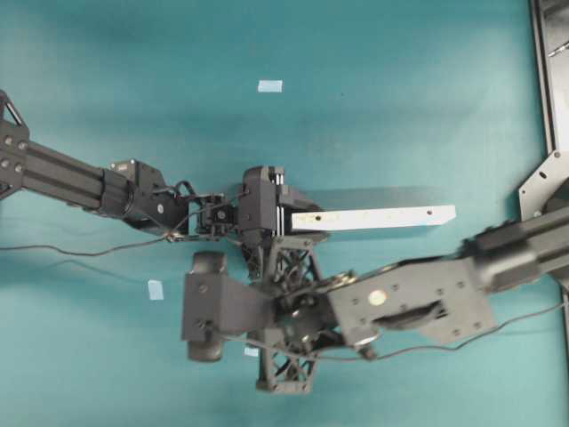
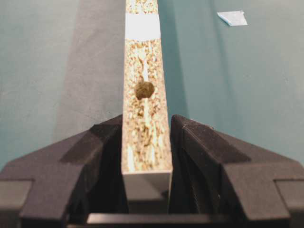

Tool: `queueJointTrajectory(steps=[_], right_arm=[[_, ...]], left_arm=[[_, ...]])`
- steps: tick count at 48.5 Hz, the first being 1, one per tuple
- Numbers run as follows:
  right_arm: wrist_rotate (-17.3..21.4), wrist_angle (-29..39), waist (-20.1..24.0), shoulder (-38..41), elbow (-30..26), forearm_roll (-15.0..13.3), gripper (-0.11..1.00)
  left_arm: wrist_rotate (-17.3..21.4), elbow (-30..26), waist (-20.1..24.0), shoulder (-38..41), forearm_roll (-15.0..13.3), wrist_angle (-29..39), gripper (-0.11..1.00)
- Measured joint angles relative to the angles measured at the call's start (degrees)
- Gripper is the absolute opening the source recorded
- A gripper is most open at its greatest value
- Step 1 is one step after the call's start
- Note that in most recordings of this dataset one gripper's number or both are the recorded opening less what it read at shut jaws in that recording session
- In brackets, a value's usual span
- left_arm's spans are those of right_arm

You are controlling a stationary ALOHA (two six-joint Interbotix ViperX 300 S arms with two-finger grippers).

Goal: Move the wooden board into place and insert the rod into its hole.

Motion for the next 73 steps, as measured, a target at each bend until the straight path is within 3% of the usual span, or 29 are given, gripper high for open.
queueJointTrajectory(steps=[14,29,45,58,68,73], right_arm=[[0.1,-9.1,-0.2,-10.5,9.8,-6.6,0.09],[0.1,-21.5,-2.6,-22.1,23.0,-7.7,0.09],[-0.5,-37.1,-9.6,-30.5,37.2,-8.2,0.09],[-0.5,-56.9,-16.5,-31.7,47.8,-13.0,0.09],[-1.1,-65.3,-20.7,-31.8,51.7,-15.8,0.09],[-2.4,-69.2,-22.3,-31.7,53.4,-16.6,0.09]], left_arm=[[0.0,0.0,0.0,0.1,0.0,0.1,0.47],[-0.1,-0.1,-0.1,0.0,0.0,0.1,0.47],[0.0,-0.1,0.0,0.1,0.0,0.1,0.47],[0.0,-0.3,-0.1,0.0,0.0,1.2,0.46],[0.3,-0.4,-0.1,-0.2,0.0,1.8,0.46],[0.5,-0.4,-0.3,-0.3,0.0,1.8,0.37]])
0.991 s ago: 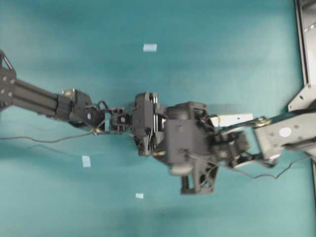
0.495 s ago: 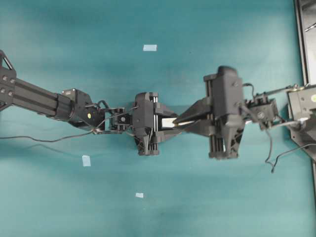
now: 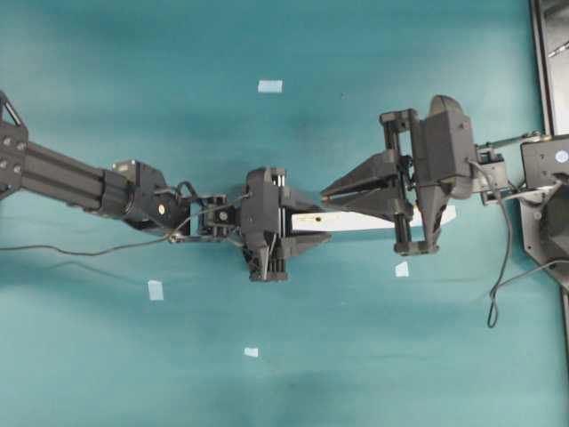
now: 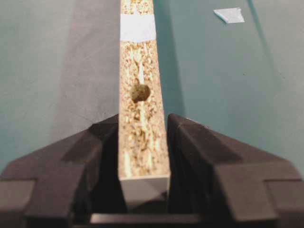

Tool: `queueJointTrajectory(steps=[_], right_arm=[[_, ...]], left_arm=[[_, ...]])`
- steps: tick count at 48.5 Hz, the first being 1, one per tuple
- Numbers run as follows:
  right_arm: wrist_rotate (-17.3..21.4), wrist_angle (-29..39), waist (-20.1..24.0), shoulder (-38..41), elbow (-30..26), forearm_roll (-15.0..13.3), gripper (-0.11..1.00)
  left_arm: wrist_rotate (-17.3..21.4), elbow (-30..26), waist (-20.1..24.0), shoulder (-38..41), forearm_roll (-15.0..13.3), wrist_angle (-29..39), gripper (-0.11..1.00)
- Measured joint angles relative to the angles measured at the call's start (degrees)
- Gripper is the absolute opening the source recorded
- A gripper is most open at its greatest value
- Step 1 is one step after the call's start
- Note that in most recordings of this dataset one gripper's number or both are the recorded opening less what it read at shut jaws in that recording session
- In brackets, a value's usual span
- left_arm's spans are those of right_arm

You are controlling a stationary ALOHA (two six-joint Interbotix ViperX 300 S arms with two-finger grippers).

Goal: Move the wooden board into place and insert the rod into its hole.

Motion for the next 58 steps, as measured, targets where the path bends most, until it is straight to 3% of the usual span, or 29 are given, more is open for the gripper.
queueJointTrajectory(steps=[27,39,43,58], right_arm=[[-5.1,-20.4,-3.0,7.6,6.5,0.3,0.09],[-13.9,-31.5,-4.6,13.5,8.5,5.8,0.09],[-15.6,-33.3,-4.6,15.5,9.0,6.8,0.09],[-15.9,-34.2,-4.7,18.7,8.3,7.1,0.09]], left_arm=[[0.3,-0.1,0.0,-0.2,0.0,1.8,0.35],[0.3,-0.1,0.1,-0.5,0.0,2.8,0.35],[0.3,-0.1,0.1,-0.6,0.0,3.2,0.35],[0.3,-0.1,0.0,-0.9,0.0,3.6,0.35]])
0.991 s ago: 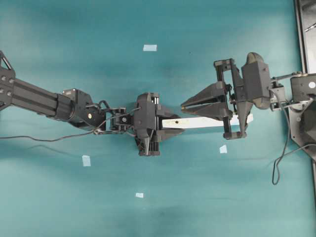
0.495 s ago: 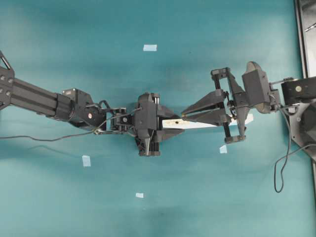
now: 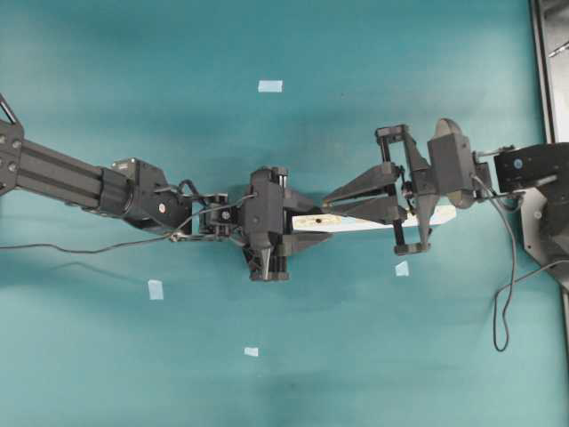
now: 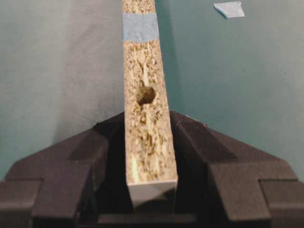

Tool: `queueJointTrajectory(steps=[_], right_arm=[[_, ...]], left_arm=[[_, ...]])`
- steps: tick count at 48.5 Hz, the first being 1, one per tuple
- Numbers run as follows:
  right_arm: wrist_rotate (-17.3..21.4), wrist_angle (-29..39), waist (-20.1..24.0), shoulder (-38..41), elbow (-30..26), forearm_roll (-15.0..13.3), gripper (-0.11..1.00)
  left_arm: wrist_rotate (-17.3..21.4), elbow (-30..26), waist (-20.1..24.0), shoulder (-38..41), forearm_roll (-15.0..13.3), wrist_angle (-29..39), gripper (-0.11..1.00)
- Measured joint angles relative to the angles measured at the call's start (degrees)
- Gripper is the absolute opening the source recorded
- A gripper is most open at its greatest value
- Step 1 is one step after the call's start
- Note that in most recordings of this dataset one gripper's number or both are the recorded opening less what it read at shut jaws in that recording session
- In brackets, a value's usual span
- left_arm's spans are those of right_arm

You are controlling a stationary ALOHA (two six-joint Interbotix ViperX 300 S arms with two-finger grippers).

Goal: Move the wooden board into place and insert the rod into its hole.

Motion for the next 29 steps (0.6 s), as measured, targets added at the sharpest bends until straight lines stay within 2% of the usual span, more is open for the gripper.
queueJointTrajectory(steps=[29], right_arm=[[-0.2,0.2,0.7,6.2,-3.0,-0.8,0.09]], left_arm=[[0.0,0.0,0.1,0.0,0.0,0.0,0.35]])
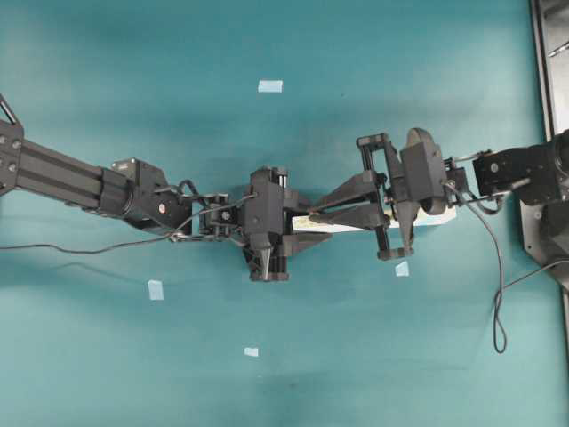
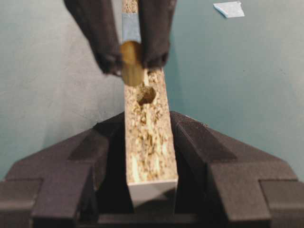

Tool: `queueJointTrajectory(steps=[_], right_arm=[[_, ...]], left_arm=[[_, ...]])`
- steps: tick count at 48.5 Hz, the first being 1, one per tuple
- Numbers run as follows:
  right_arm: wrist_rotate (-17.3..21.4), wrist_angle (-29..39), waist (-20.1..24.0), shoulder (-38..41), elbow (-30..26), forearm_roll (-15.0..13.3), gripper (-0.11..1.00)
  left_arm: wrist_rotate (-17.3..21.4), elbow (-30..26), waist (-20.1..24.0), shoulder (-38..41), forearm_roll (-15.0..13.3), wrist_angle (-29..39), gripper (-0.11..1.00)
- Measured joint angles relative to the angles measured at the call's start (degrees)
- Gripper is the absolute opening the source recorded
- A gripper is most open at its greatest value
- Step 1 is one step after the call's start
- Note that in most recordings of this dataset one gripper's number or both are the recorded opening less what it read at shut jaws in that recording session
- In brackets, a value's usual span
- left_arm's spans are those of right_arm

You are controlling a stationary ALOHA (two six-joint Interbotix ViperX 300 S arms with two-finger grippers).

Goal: Move the wooden board into place and insert the rod into its hole.

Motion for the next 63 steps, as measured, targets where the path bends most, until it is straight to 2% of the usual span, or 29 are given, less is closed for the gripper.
queueJointTrajectory(steps=[49,63], right_arm=[[-0.2,2.2,1.4,1.1,-0.4,-0.2,0.09],[-0.3,4.7,1.4,1.1,-0.6,-0.2,0.09]], left_arm=[[0.1,0.0,0.0,0.0,0.0,0.0,0.35],[0.1,0.0,-0.1,0.0,0.0,0.0,0.35]])
